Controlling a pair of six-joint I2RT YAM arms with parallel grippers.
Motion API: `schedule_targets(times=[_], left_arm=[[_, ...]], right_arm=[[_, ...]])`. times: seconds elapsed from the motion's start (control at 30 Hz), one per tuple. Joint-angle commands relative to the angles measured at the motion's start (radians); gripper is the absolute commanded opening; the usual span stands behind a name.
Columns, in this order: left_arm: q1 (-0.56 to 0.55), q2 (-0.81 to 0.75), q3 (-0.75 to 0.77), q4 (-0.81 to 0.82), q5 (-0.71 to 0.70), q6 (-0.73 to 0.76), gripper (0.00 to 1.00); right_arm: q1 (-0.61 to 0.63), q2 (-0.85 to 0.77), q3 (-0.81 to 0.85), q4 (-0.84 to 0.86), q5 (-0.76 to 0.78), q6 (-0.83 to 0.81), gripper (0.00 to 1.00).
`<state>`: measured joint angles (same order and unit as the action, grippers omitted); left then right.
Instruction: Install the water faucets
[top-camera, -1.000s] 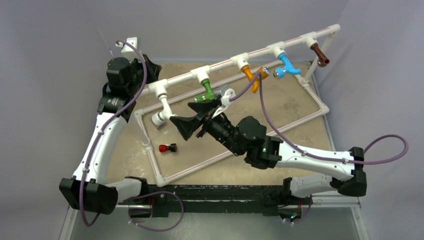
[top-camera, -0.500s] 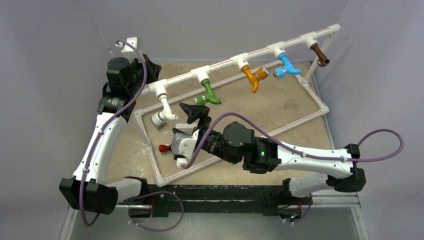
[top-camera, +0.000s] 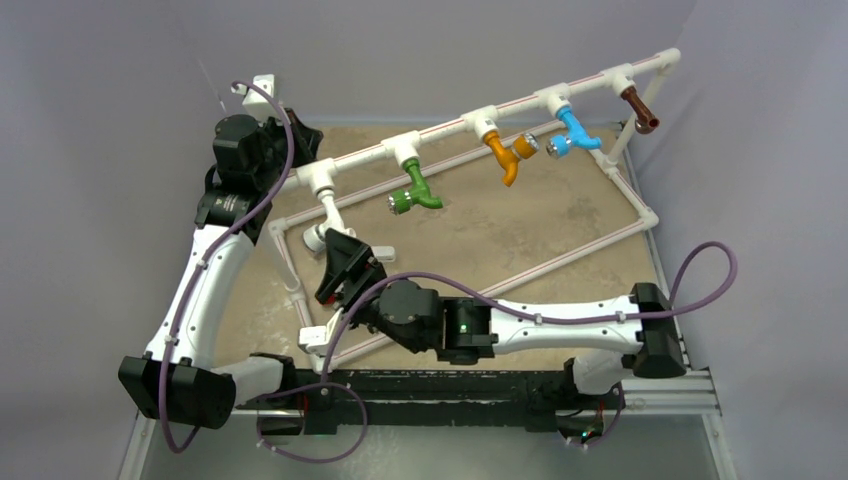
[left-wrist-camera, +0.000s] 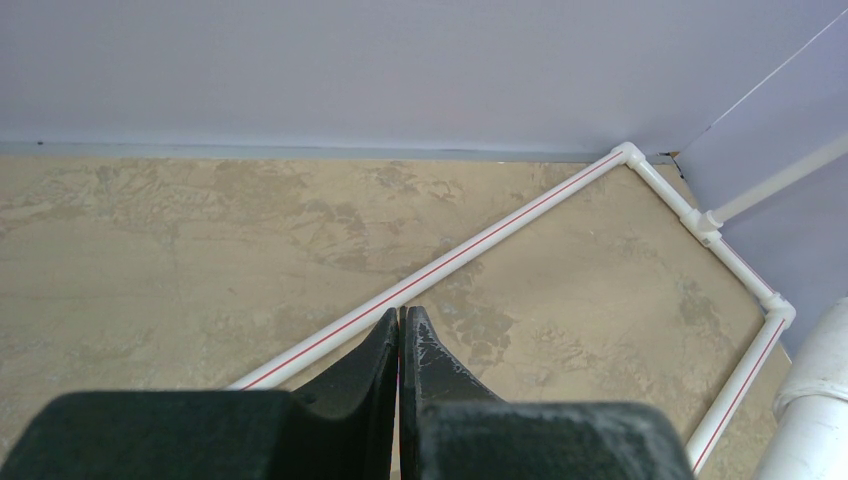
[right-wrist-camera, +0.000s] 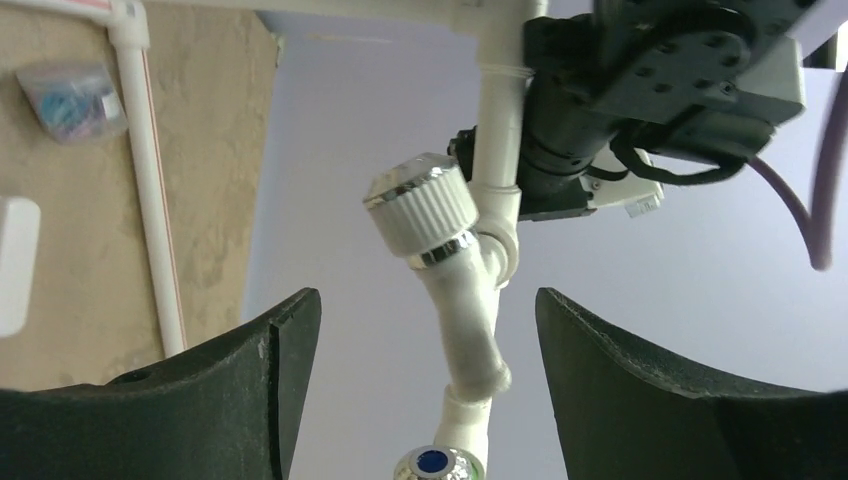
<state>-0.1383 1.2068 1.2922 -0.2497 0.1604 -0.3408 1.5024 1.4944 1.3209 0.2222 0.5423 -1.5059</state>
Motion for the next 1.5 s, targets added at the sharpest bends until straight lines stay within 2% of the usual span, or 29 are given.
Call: schedule_targets(times=[0.0,0.43,0.63,0.77,0.93,0.97,1.07,1.23,1.3,1.47], left_arm=[[0.008,0.031,-0.057,-0.145,0.037,-0.009,0.00],[0.008,0.031,-0.057,-0.145,0.045,-0.010,0.00],[0.008,0.031,-0.057,-0.145,0.045,-0.010,0.00],[0.008,0.031,-0.057,-0.145,0.045,-0.010,0.00],[0.008,0.033,-0.057,-0.145,0.047,-0.010,0.00],[0.009,0.033,-0.057,-0.145,0.046,-0.010,0.00],[0.009,0.034,-0.057,-0.145,0.047,-0.010,0.00],[0.009,0.034,-0.057,-0.145,0.048,-0.012,0.00],[0.009,0.034,-0.057,-0.145,0.047,-0.012,0.00],[0.009,0.032,-0.057,-0.145,0.048,-0.012,0.00]], right_arm=[[-0.001,0.027,0.007,0.119,0.087,-0.195,0.78],[-0.054,0.127,0.080,0.218,0.117,-0.255,0.76],[-0.072,0.146,0.096,0.235,0.105,-0.235,0.68],[-0.076,0.153,0.095,0.237,0.114,-0.214,0.49],[-0.076,0.156,0.063,0.307,0.130,-0.153,0.06],[-0.076,0.161,0.056,0.326,0.139,-0.122,0.00],[-0.076,0.179,0.027,0.436,0.178,0.006,0.00],[-0.074,0.227,-0.014,0.694,0.286,0.429,0.00],[-0.071,0.231,-0.029,0.746,0.325,0.742,0.00],[-0.068,0.213,-0.041,0.698,0.323,1.483,0.00]])
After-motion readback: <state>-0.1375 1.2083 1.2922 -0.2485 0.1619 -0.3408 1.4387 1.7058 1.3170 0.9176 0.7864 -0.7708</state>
